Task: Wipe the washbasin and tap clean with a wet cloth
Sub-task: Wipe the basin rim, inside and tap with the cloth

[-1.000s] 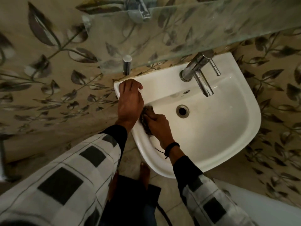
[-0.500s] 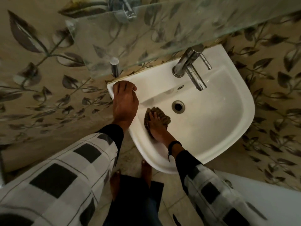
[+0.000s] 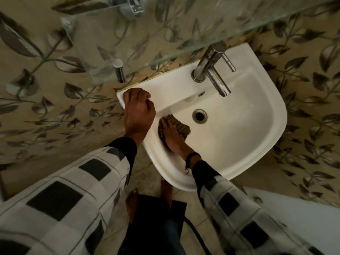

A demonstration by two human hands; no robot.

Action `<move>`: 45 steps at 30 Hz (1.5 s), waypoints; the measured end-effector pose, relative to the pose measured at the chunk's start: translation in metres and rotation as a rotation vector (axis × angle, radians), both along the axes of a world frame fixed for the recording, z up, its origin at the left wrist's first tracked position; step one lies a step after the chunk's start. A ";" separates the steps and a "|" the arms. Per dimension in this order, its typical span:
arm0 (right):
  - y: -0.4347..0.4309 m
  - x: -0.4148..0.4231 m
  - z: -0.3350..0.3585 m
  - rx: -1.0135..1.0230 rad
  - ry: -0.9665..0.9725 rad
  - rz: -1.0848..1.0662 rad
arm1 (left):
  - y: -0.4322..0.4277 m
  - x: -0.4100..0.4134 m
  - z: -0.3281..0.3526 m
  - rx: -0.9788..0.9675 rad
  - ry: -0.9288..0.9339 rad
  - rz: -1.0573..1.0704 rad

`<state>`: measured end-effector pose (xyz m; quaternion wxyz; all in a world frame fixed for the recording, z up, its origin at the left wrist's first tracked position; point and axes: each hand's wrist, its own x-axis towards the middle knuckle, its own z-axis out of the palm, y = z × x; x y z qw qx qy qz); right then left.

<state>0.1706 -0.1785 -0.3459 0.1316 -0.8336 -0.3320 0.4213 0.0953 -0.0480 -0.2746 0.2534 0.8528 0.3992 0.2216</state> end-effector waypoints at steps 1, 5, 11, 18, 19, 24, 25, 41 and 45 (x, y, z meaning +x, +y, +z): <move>0.005 -0.009 0.007 0.121 0.072 -0.064 | -0.001 0.000 0.000 0.001 -0.010 -0.004; -0.020 -0.031 0.018 0.414 0.459 -0.436 | -0.001 -0.001 -0.001 0.003 -0.025 -0.019; -0.027 -0.002 0.007 0.063 0.090 -0.171 | -0.002 -0.001 -0.001 -0.005 -0.042 -0.013; -0.032 -0.023 0.010 0.366 0.337 -0.287 | -0.001 -0.001 -0.003 -0.015 -0.056 -0.006; -0.043 -0.018 0.013 0.296 0.317 -0.216 | 0.000 -0.001 -0.003 -0.014 -0.051 -0.005; -0.036 0.001 0.009 0.204 0.066 -0.122 | -0.001 0.000 -0.003 -0.011 -0.050 -0.006; -0.023 -0.006 0.015 0.260 0.097 -0.146 | -0.001 0.000 -0.003 -0.012 -0.054 -0.005; -0.034 0.048 -0.023 -0.075 -0.273 0.053 | 0.000 0.000 -0.003 0.052 0.011 -0.021; -0.010 0.022 -0.023 -0.010 -0.183 -0.099 | 0.001 0.000 -0.003 0.050 0.017 -0.019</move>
